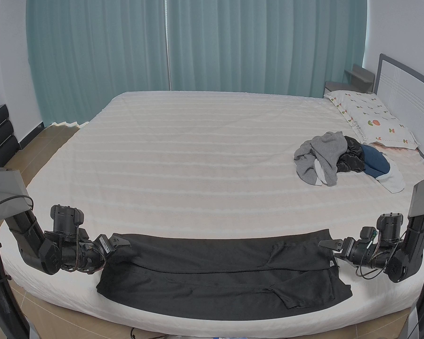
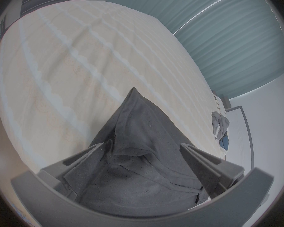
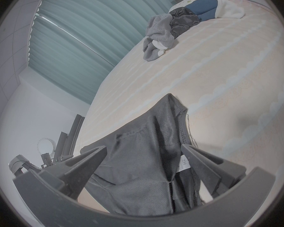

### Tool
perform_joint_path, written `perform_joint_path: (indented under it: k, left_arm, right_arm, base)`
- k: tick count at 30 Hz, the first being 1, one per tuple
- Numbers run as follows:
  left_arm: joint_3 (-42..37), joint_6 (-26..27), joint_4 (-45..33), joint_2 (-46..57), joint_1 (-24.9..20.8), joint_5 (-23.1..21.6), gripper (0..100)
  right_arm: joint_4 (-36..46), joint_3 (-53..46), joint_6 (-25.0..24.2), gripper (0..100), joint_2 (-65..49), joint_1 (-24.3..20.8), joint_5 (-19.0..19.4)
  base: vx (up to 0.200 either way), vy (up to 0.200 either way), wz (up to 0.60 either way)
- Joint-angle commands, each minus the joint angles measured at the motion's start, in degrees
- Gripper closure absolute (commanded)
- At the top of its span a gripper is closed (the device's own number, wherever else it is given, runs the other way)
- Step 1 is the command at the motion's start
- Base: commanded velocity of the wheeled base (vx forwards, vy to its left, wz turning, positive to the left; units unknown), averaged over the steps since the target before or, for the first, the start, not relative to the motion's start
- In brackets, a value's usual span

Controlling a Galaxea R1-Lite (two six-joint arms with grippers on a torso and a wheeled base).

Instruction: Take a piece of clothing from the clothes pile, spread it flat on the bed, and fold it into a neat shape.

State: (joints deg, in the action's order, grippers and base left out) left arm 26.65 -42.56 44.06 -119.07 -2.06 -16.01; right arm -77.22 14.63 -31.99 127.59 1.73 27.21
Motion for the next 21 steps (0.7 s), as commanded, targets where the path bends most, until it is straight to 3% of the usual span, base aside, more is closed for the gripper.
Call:
perform_joint_path:
  k: [1,2,8,12,16,21]
  left_arm:
    - [0.1,0.0,-0.2,0.6,-0.6,0.2,0]
    - [0.2,0.0,-0.2,0.5,-0.7,0.3,100]
    - [0.5,0.0,-0.2,0.0,-0.6,1.4,100]
    - [0.1,1.1,-0.3,-0.2,-0.9,4.8,100]
    - [-0.7,7.0,-6.2,2.9,-1.0,7.1,100]
    - [-0.8,8.4,-9.8,7.4,-1.1,7.7,100]
  right_arm:
    - [0.0,-0.2,-0.3,0,-0.8,0.0,0.0]
    - [0.0,-0.3,-0.2,0,-0.8,0.0,0.0]
    - [0.0,-0.3,-0.2,0,-0.7,-0.1,0.0]
    - [0.0,-0.3,-0.2,0,-0.6,-0.1,0.0]
    - [0.0,-0.3,-0.2,0,-0.6,-0.1,0.0]
    - [0.0,-0.3,-0.2,0,-0.6,-0.1,-0.1]
  base:
    - [0.0,0.0,0.0]
    - [0.0,0.0,0.0]
    - [0.0,0.0,0.0]
    - [0.0,0.0,0.0]
    - [0.0,0.0,0.0]
    - [0.0,0.0,0.0]
